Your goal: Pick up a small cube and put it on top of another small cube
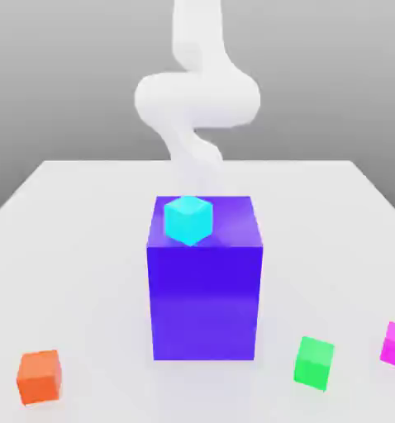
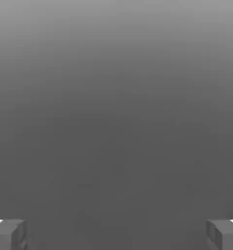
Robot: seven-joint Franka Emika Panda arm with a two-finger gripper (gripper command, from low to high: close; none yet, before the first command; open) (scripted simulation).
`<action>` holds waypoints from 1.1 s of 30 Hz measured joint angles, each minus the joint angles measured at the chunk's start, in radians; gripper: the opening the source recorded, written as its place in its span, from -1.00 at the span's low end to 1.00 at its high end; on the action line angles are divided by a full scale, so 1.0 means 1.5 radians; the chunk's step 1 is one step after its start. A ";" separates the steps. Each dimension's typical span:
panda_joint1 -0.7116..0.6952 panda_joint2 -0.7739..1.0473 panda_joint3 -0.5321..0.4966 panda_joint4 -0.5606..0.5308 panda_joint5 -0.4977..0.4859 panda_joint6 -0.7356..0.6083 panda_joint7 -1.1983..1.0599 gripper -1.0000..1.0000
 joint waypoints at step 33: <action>0.285 0.793 0.131 -0.038 -0.217 0.325 -0.046 -1.00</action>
